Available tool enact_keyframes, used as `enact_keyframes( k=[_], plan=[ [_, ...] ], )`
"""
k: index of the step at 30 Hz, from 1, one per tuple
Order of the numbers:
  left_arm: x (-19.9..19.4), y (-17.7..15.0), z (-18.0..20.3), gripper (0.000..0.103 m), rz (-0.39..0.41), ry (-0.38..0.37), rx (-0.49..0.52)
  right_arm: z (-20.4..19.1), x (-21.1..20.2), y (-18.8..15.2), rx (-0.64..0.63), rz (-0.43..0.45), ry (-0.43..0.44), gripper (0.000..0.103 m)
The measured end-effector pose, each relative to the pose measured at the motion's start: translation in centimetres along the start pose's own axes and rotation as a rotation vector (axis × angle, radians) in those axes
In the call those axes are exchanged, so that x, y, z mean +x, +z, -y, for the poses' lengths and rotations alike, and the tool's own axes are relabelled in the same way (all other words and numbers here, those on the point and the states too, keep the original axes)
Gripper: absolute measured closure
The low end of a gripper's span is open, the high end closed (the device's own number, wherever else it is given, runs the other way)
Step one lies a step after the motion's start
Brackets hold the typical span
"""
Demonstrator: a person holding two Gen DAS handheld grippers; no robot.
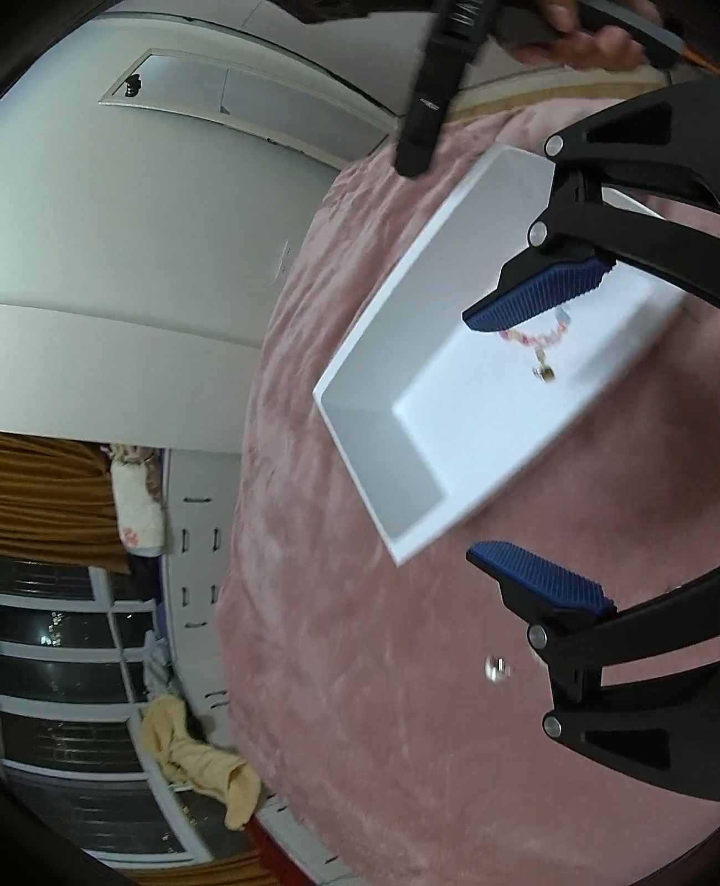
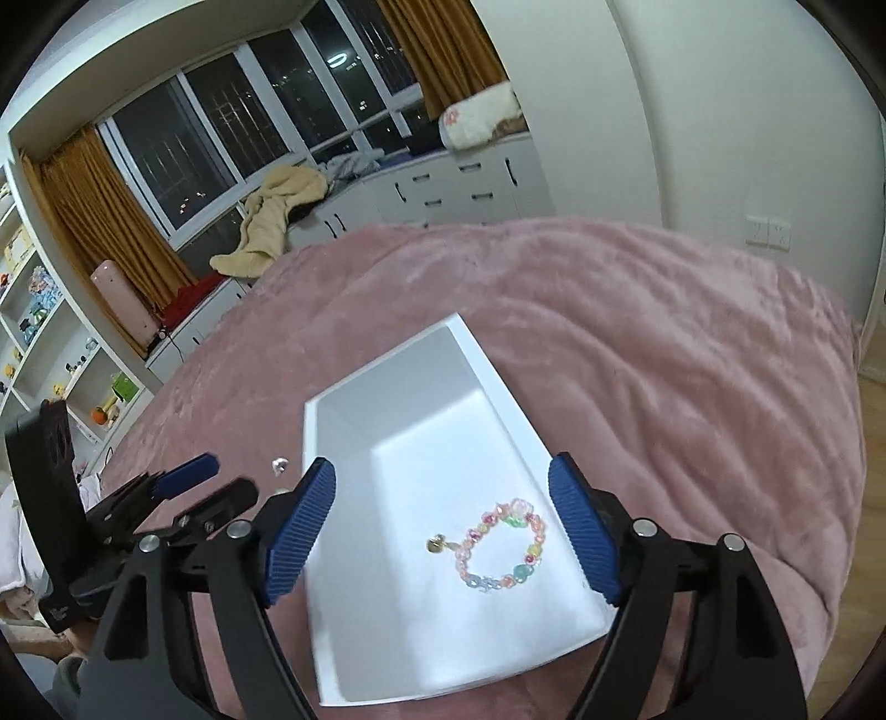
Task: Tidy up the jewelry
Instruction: 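Carry the beaded bracelet into the white box and open the right tool, then move the right tool back to the white pearl bracelet and grasp it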
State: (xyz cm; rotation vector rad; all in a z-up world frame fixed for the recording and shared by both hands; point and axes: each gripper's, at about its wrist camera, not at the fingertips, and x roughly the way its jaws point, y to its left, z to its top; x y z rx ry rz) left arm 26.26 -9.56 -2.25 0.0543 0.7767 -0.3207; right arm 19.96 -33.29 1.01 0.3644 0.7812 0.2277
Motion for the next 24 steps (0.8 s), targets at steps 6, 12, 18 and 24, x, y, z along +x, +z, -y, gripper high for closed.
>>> enact_keyframes(
  k=[6, 12, 18, 24],
  plan=[
    [-3.6, -1.9, -2.2, 0.022, 0.031, 0.060, 0.020, -3.7, -1.5, 0.3, -0.061, 0.035, 0.017, 0.024],
    [-6.1, -4.4, -4.7, 0.022, 0.040, 0.111, 0.027, -8.0, -1.4, 0.0, -0.126, 0.046, 0.053, 0.024],
    [-6.6, -7.3, -8.1, 0.022, 0.022, 0.130, -0.010, -13.2, 0.2, -0.6, -0.211, 0.025, 0.092, 0.024],
    [-4.4, -10.8, -10.2, 0.022, -0.018, 0.127, -0.033, -17.0, 3.3, -1.5, -0.259, -0.017, 0.130, 0.024]
  ],
)
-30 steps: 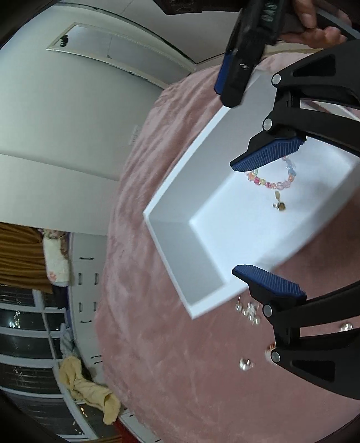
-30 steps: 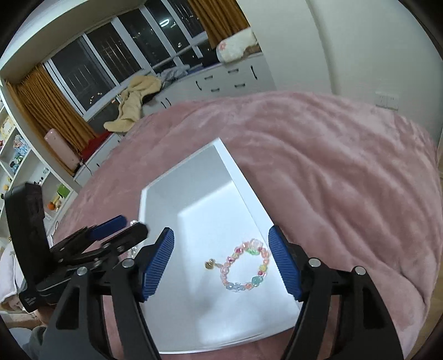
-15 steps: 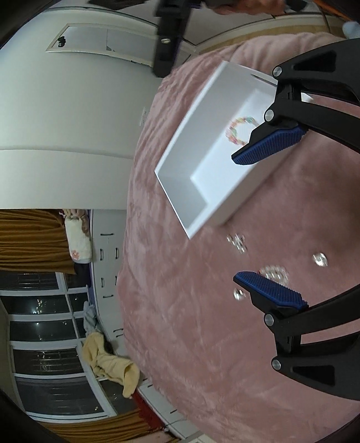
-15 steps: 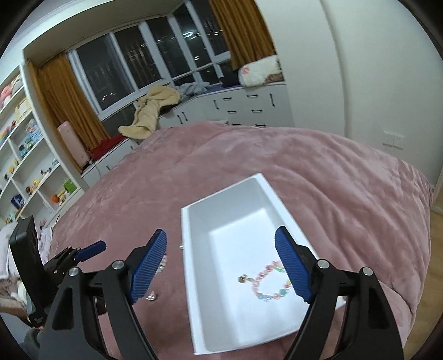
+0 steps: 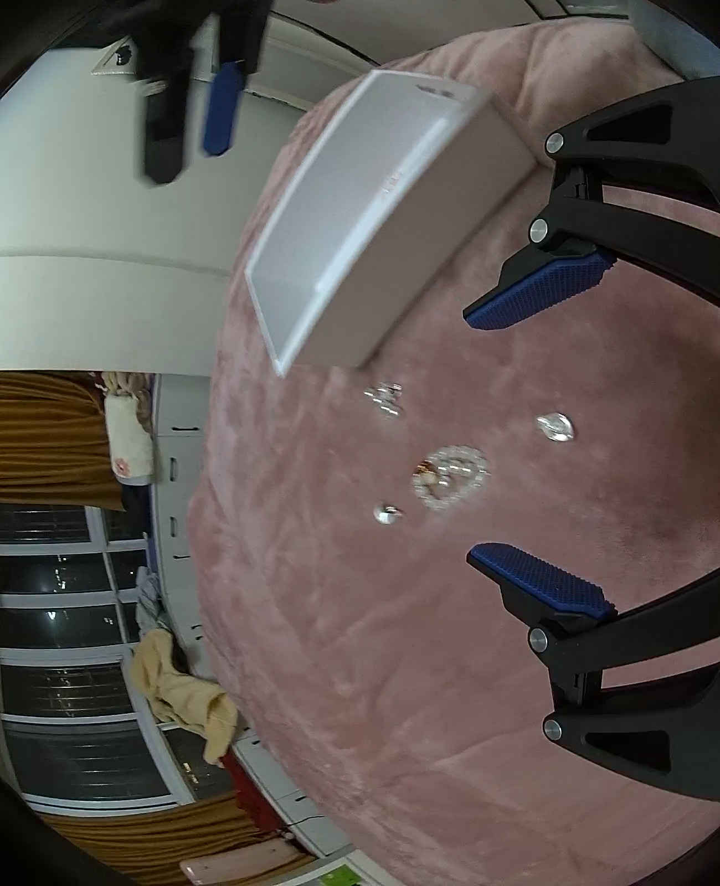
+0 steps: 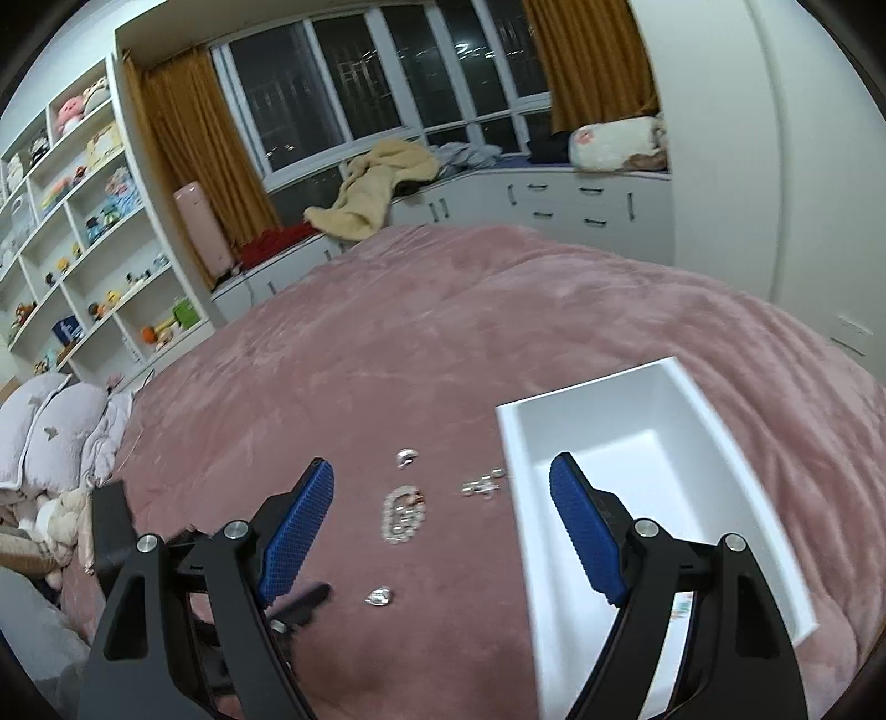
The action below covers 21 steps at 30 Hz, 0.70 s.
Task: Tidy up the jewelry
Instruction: 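Move the right tool back to the white pearl bracelet and grasp it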
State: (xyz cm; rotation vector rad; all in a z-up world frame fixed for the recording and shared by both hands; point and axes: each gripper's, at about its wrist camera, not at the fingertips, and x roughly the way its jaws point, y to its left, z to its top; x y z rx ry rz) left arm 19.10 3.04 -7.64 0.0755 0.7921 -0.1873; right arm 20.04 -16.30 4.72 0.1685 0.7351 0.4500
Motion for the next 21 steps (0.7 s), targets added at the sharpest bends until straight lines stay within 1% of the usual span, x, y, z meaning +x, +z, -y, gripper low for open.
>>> enact_keyframes(
  k=[3, 6, 10, 12, 13, 14, 15, 16, 17, 20, 21],
  plan=[
    [1.5, -1.7, -0.5, 0.022, -0.007, -0.026, -0.009, -1.2, 2.3, -0.4, -0.020, -0.029, 0.024, 0.024],
    [3.0, -2.8, -0.7, 0.022, -0.014, -0.051, -0.023, -2.3, 5.0, -0.8, -0.058, -0.064, 0.028, 0.024],
    [5.8, -3.9, -1.1, 0.025, -0.049, -0.046, -0.046, -3.2, 8.7, -1.1, -0.089, -0.116, 0.054, 0.024],
    [7.3, -4.3, -1.3, 0.027, -0.066, -0.040, -0.062, -3.5, 10.4, -1.2, -0.098, -0.136, 0.082, 0.029],
    [8.0, -4.5, -1.4, 0.030, -0.074, -0.040, -0.070, -3.7, 11.1, -1.4, -0.108, -0.145, 0.098, 0.035],
    [8.9, -4.7, -1.4, 0.037, -0.089, -0.038, -0.078, -4.0, 11.8, -1.5, -0.125, -0.152, 0.111, 0.039],
    [9.8, -5.0, -1.4, 0.039, -0.103, -0.043, -0.086, -4.4, 12.8, -1.8, -0.161, -0.151, 0.123, 0.039],
    [10.2, -5.2, -1.4, 0.041, -0.107, -0.047, -0.091, -4.7, 13.8, -2.0, -0.179, -0.158, 0.126, 0.044],
    [10.7, -5.5, -1.3, 0.041, -0.108, -0.046, -0.092, -5.0, 14.5, -2.2, -0.190, -0.169, 0.126, 0.051],
    [11.7, -6.0, -0.8, 0.042, -0.096, -0.040, -0.084, -5.7, 18.3, -3.5, -0.241, -0.238, 0.103, 0.058],
    [12.0, -6.2, -0.8, 0.043, -0.093, -0.041, -0.087, -5.7, 19.8, -4.3, -0.248, -0.276, 0.088, 0.062]
  ],
)
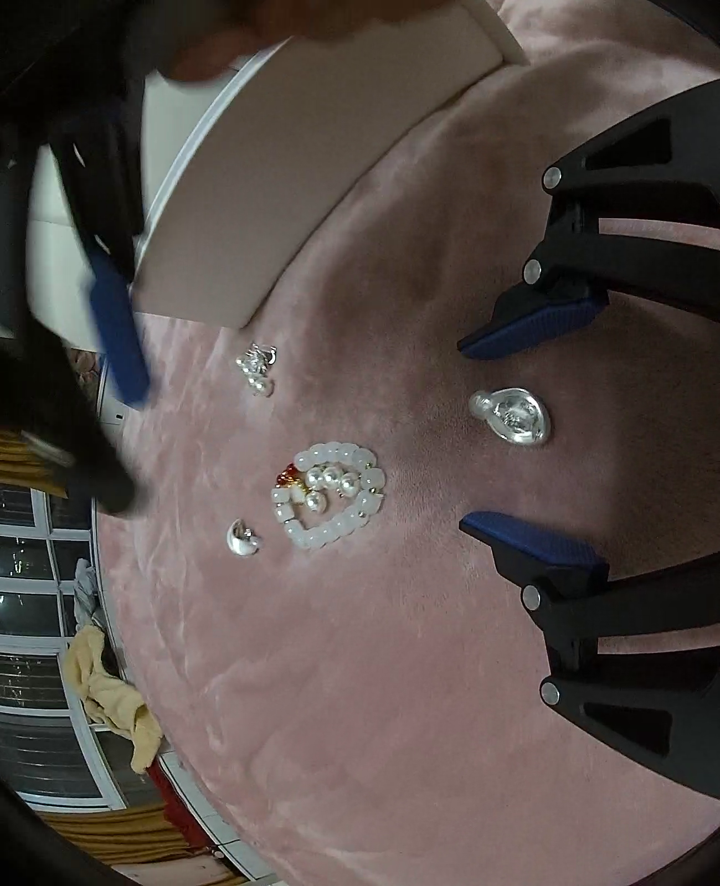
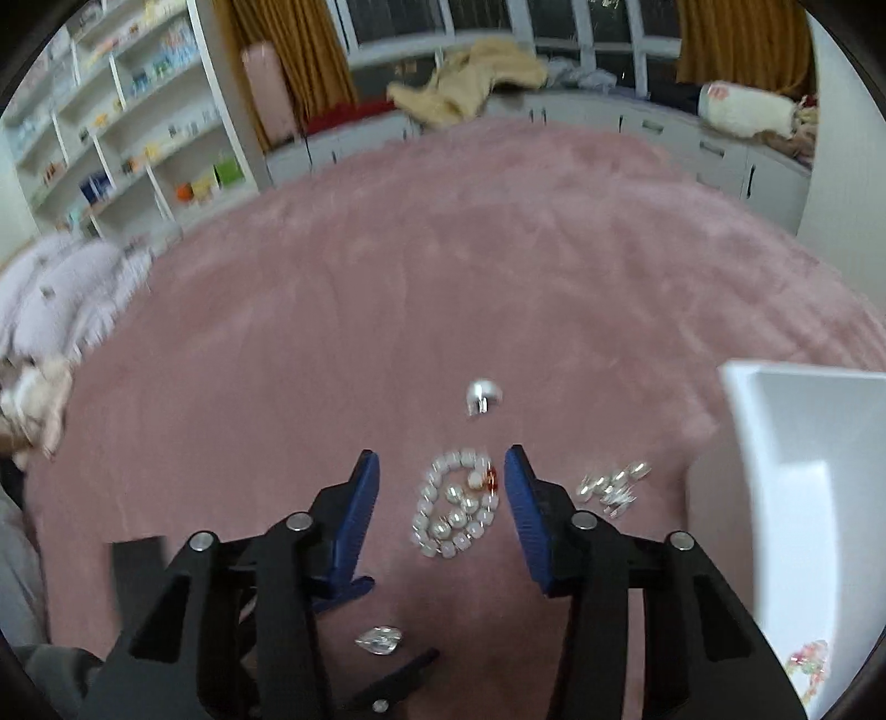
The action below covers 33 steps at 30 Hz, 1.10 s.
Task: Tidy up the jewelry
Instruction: 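Move the right tool back to the white pearl bracelet and grasp it, then lift the pearl bracelet into the box while the left tool lowers the heart pendant in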
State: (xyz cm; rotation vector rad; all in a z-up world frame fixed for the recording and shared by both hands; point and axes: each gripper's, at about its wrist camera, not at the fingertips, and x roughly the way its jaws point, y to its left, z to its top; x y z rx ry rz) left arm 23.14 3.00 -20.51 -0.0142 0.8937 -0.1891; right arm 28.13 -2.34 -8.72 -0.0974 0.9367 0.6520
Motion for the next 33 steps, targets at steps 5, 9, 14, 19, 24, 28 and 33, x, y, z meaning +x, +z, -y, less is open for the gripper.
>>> enact_keyframes(
  k=[5, 9, 14, 19, 24, 28, 33],
  plan=[
    [0.6, -0.8, -0.8, 0.051, 0.041, -0.022, -0.046, 2.9, 5.5, -2.3, 0.093, -0.120, -0.006, 0.082],
    [0.7, -0.9, -0.8, 0.057, 0.055, -0.012, -0.052, 3.9, 7.2, -3.4, 0.116, -0.143, 0.088, 0.091],
    [0.6, -0.8, -1.1, 0.069, 0.056, -0.017, -0.057, 4.7, 7.3, -3.4, 0.186, -0.121, 0.140, 0.092],
    [0.3, -0.8, -1.5, 0.079, 0.052, -0.026, -0.059, 5.0, 6.6, -3.1, 0.202, -0.088, 0.113, 0.092],
    [0.0, -1.0, -1.6, 0.079, 0.045, -0.027, -0.067, 5.6, 4.2, -2.7, 0.215, -0.041, 0.114, 0.092],
    [-0.3, -1.3, -1.2, 0.079, 0.035, -0.010, -0.062, 5.9, 2.8, -2.5, 0.225, -0.017, 0.126, 0.092],
    [-0.7, -1.1, -1.4, 0.079, 0.013, -0.012, -0.087, 4.6, 1.7, -2.4, 0.204, -0.012, 0.120, 0.092]
  ],
)
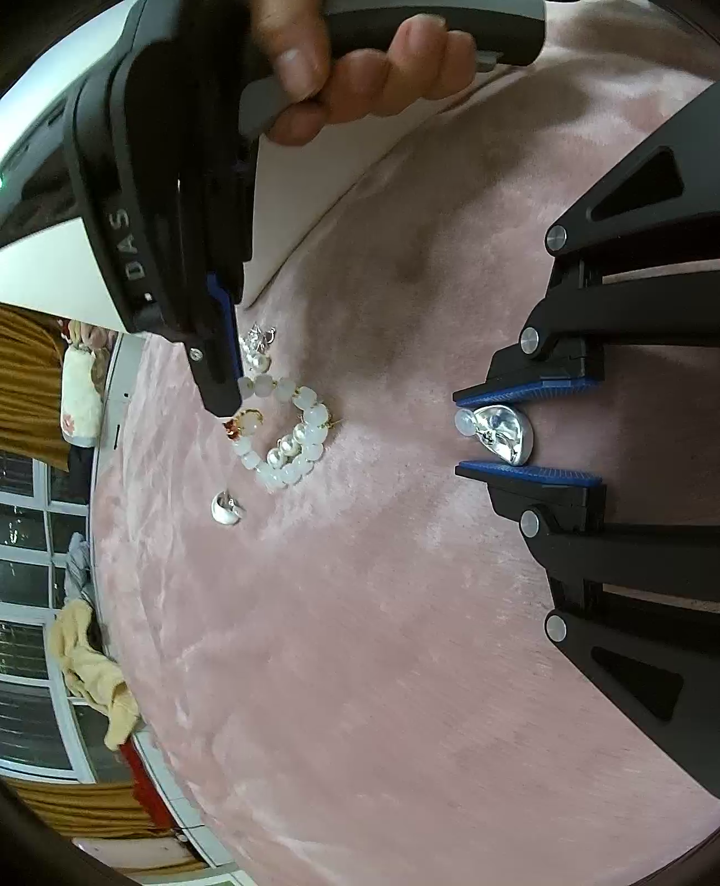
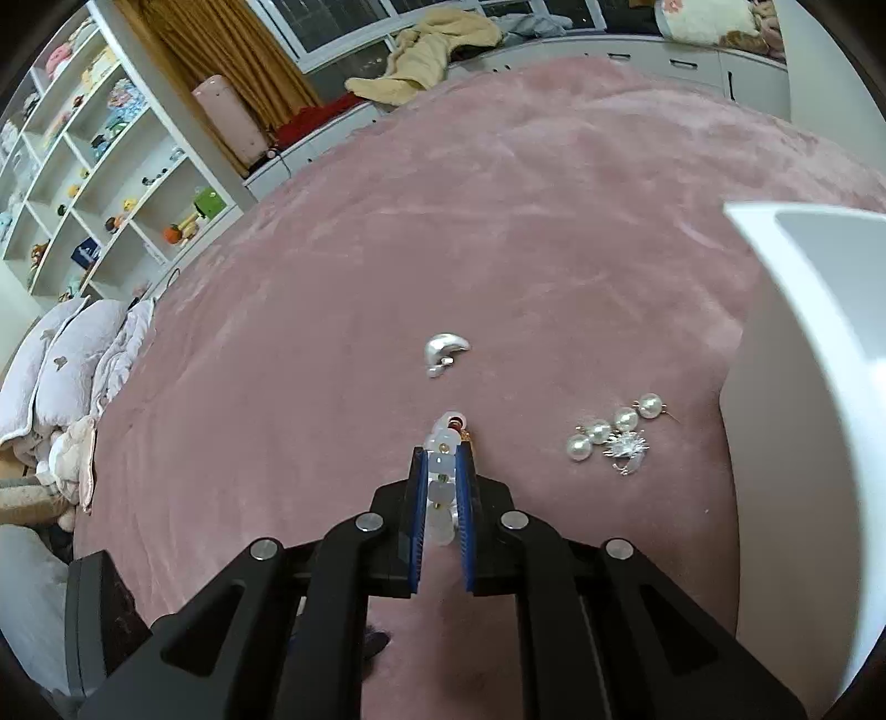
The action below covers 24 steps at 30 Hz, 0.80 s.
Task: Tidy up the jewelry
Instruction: 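Lift the pearl bracelet into the box while the left tool lowers the heart pendant in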
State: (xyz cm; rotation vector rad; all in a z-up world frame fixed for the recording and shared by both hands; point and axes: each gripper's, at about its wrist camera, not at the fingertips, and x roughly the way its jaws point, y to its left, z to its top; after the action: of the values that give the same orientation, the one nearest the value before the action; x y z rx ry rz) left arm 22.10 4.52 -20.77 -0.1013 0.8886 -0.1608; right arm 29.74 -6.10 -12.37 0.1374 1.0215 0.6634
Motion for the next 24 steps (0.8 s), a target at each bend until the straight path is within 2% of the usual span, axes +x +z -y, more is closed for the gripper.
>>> enact_keyframes(
  k=[11, 24],
  plan=[
    [-1.4, 0.2, 0.1, 0.079, -0.037, 0.018, -0.007, -2.5, -2.2, 0.5, 0.015, 0.043, 0.018, 0.092],
    [-5.9, 0.6, 0.6, 0.079, 0.008, 0.010, 0.000, -5.1, -7.3, 0.0, 0.003, 0.071, 0.008, 0.092]
  ],
)
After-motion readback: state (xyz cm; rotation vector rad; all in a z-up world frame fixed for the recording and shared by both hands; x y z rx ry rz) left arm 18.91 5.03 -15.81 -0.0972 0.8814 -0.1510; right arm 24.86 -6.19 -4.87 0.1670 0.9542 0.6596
